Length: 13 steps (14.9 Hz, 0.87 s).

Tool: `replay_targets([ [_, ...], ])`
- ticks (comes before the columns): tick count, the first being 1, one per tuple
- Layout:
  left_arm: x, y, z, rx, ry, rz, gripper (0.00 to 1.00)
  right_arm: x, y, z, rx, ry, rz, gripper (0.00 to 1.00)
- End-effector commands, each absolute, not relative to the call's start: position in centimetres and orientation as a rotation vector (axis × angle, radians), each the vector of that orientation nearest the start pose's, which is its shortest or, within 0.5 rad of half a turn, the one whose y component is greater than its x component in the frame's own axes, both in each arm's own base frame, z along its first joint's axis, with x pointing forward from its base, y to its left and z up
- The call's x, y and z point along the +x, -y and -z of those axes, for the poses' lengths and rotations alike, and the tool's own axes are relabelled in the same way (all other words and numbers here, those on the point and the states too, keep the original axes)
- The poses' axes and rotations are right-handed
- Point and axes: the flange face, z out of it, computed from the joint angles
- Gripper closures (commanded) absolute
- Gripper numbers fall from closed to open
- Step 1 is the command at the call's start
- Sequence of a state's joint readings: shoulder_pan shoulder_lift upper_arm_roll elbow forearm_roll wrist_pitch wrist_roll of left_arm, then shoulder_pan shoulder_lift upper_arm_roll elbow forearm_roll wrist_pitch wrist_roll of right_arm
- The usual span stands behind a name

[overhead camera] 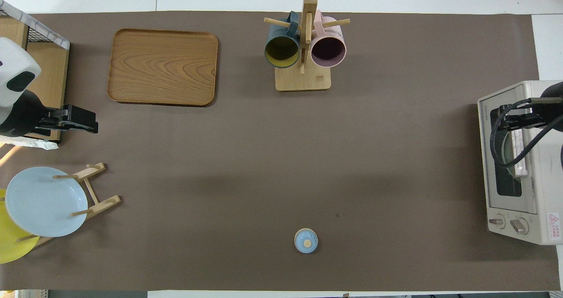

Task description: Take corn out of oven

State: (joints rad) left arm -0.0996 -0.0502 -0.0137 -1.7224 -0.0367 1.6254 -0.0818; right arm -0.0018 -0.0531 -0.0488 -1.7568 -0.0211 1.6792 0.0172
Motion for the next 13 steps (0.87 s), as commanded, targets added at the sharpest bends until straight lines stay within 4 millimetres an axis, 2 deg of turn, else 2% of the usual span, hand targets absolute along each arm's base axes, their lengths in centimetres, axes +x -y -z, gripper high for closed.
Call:
replay_targets([
  [1, 53.2, 6.2, -58.7, -3.156, -0.048, -0.053, 0.00, 53.2, 4.7, -54.9, -3.178, -0.086, -0.008, 1.00],
  [5, 53.2, 6.2, -58.8, -3.156, -0.048, -0.051, 0.00, 53.6, 6.6, -52.8, -3.222, -0.073, -0.020, 1.00],
  [9, 53.2, 6.2, -58.7, -3.156, -0.048, -0.053, 0.00, 52.9, 9.3, -50.7, -3.219, -0.081, -0.046, 1.00],
  [13, 53.2, 6.2, -58.8, -3.156, -0.048, -0.051, 0.00, 52.5, 10.2, -49.5, -3.215, -0.108, -0.071, 1.00],
])
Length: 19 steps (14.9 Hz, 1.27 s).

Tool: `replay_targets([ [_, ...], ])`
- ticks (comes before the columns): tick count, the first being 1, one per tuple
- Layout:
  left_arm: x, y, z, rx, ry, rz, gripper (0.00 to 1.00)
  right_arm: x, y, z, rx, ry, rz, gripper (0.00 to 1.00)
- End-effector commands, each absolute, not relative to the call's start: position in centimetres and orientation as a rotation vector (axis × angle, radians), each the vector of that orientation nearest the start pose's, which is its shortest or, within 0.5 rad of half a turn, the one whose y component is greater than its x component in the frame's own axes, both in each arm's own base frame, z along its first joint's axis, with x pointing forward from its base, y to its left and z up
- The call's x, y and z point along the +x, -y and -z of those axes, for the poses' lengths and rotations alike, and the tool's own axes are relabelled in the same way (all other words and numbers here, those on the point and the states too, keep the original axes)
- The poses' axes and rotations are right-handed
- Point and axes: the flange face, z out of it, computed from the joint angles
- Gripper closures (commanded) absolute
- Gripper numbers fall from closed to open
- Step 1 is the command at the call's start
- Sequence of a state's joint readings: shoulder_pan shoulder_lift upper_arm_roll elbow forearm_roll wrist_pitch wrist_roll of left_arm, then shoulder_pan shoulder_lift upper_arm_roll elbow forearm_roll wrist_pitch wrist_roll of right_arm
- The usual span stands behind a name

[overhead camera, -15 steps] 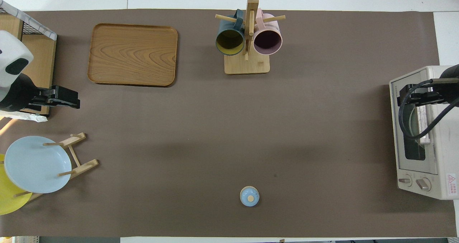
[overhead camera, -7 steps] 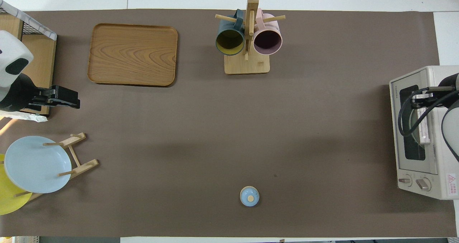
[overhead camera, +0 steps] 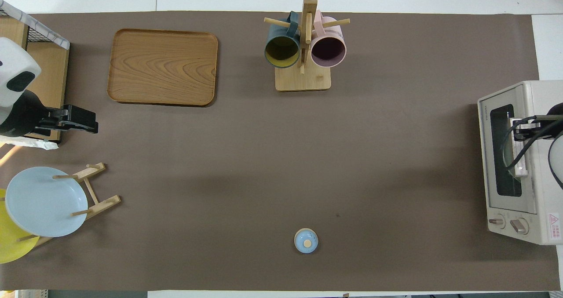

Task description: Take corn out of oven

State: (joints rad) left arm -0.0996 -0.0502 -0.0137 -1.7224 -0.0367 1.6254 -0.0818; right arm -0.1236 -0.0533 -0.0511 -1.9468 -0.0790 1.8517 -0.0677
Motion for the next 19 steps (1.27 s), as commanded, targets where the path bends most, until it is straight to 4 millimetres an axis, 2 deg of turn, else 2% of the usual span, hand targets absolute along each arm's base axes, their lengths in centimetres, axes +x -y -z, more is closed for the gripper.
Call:
replay_targets([
  [1, 53.2, 6.2, -58.8, -3.156, -0.048, -0.051, 0.00, 52.3, 10.1, -49.1, -3.214, -0.107, -0.085, 1.00],
  [10, 53.2, 6.2, -58.8, -3.156, -0.048, -0.051, 0.00, 51.5, 11.8, -47.6, -3.241, -0.022, -0.154, 1.00],
  [15, 53.2, 6.2, -58.8, -3.156, -0.048, -0.051, 0.00, 51.2, 11.7, -47.0, -3.238, -0.013, -0.171, 1.00],
  [19, 53.2, 6.2, -58.7, -3.156, -0.048, -0.053, 0.00, 51.3, 10.9, -46.3, -3.239, 0.008, -0.155, 1.00],
])
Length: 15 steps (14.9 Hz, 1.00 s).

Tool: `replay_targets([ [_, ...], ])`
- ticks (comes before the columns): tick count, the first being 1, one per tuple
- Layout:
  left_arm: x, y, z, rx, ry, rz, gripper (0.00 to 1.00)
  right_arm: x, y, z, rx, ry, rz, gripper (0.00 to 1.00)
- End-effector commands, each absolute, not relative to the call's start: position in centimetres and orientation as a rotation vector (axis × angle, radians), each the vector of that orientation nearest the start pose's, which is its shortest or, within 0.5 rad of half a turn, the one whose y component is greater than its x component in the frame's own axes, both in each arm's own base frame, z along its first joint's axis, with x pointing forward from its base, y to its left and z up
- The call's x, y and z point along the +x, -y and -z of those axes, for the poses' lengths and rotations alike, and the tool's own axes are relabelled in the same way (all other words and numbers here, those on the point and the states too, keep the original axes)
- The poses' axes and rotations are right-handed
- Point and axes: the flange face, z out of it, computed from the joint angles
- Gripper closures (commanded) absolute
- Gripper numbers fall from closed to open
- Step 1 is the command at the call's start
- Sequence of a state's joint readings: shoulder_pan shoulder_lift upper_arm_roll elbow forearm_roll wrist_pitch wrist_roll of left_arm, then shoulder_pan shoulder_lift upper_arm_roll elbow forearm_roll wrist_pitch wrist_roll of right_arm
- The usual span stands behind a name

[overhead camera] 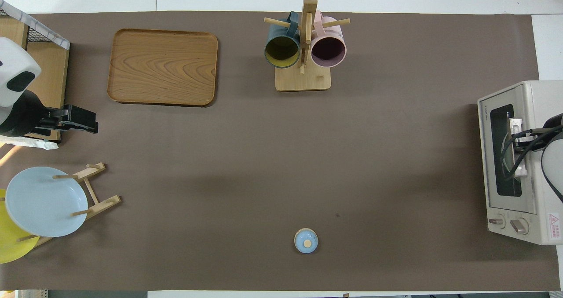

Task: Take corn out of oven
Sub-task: 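Reach the right gripper into the open toaster oven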

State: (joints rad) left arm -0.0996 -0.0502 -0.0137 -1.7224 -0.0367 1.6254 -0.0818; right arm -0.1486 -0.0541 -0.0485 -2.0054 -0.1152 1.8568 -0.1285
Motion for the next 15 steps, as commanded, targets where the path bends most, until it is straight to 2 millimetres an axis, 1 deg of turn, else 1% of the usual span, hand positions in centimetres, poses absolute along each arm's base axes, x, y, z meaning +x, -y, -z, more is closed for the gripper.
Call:
replay_targets([
  [1, 53.2, 6.2, -58.8, -3.156, -0.048, -0.051, 0.00, 51.3, 10.6, -45.9, -3.238, 0.017, -0.151, 1.00],
  [2, 53.2, 6.2, -58.8, -3.156, -0.048, -0.051, 0.00, 51.3, 10.5, -45.8, -3.231, 0.011, -0.151, 1.00],
  [4, 53.2, 6.2, -58.8, -3.156, -0.048, -0.051, 0.00, 51.8, 8.6, -45.7, -3.228, 0.052, -0.136, 1.00],
  [6, 53.2, 6.2, -58.8, -3.156, -0.048, -0.051, 0.00, 52.2, 7.2, -45.6, -3.233, 0.055, -0.103, 1.00],
  [8, 53.2, 6.2, -58.8, -3.156, -0.048, -0.051, 0.00, 52.4, 6.0, -44.8, -3.230, 0.057, -0.121, 1.00],
  [10, 53.2, 6.2, -58.8, -3.156, -0.048, -0.051, 0.00, 52.6, 5.0, -43.9, -3.230, 0.058, -0.083, 1.00],
  [12, 53.2, 6.2, -58.7, -3.156, -0.048, -0.053, 0.00, 52.6, 4.6, -43.3, -3.225, 0.064, -0.082, 1.00],
  [15, 53.2, 6.2, -58.8, -3.156, -0.048, -0.051, 0.00, 53.0, 4.4, -42.0, -3.217, 0.064, -0.076, 1.00],
])
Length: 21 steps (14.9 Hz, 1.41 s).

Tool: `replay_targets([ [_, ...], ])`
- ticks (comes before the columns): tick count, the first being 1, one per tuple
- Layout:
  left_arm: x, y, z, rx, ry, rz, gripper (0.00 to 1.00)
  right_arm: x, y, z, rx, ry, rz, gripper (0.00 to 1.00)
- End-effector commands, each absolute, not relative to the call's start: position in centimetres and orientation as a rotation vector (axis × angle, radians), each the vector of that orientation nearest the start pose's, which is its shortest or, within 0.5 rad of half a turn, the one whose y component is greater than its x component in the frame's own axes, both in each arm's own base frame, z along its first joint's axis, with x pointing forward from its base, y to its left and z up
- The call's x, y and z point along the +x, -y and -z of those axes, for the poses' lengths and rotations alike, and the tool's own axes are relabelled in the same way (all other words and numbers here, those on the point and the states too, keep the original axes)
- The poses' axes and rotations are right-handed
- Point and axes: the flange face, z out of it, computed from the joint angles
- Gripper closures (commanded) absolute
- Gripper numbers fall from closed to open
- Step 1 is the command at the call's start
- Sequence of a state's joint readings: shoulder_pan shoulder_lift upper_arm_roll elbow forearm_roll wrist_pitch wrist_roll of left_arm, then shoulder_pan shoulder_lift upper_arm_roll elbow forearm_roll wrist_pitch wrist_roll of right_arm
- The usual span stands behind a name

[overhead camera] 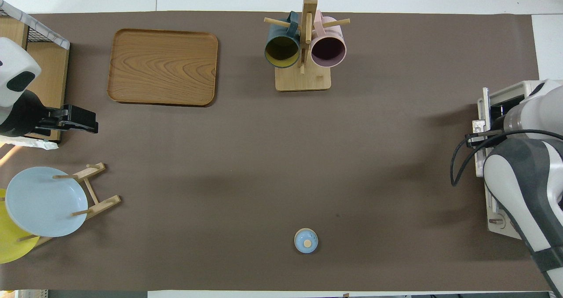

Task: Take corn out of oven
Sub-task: 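Reach the right gripper into the open toaster oven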

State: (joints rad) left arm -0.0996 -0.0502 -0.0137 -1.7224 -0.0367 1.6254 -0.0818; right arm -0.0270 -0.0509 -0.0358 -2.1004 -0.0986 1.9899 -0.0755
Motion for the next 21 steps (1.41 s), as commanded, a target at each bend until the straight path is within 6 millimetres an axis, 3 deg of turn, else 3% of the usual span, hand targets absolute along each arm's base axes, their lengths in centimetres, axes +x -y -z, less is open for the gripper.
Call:
replay_targets([
  [1, 53.2, 6.2, -58.7, -3.156, -0.048, -0.053, 0.00, 53.1, 4.3, -41.7, -3.207, 0.058, -0.062, 1.00],
  [4, 53.2, 6.2, -58.8, -3.156, -0.048, -0.051, 0.00, 53.6, 2.5, -40.3, -3.193, 0.095, -0.051, 1.00],
  [8, 53.2, 6.2, -58.7, -3.156, -0.048, -0.053, 0.00, 54.1, 2.0, -38.4, -3.189, 0.108, -0.041, 1.00],
  [13, 53.2, 6.2, -58.7, -3.156, -0.048, -0.053, 0.00, 53.9, -1.4, -35.9, -3.183, 0.189, 0.024, 1.00],
  [18, 53.2, 6.2, -58.8, -3.156, -0.048, -0.051, 0.00, 52.3, -1.9, -33.0, -3.181, 0.170, 0.017, 1.00],
  [21, 53.2, 6.2, -58.8, -3.156, -0.048, -0.051, 0.00, 52.3, -2.1, -33.1, -3.181, 0.160, 0.013, 1.00],
])
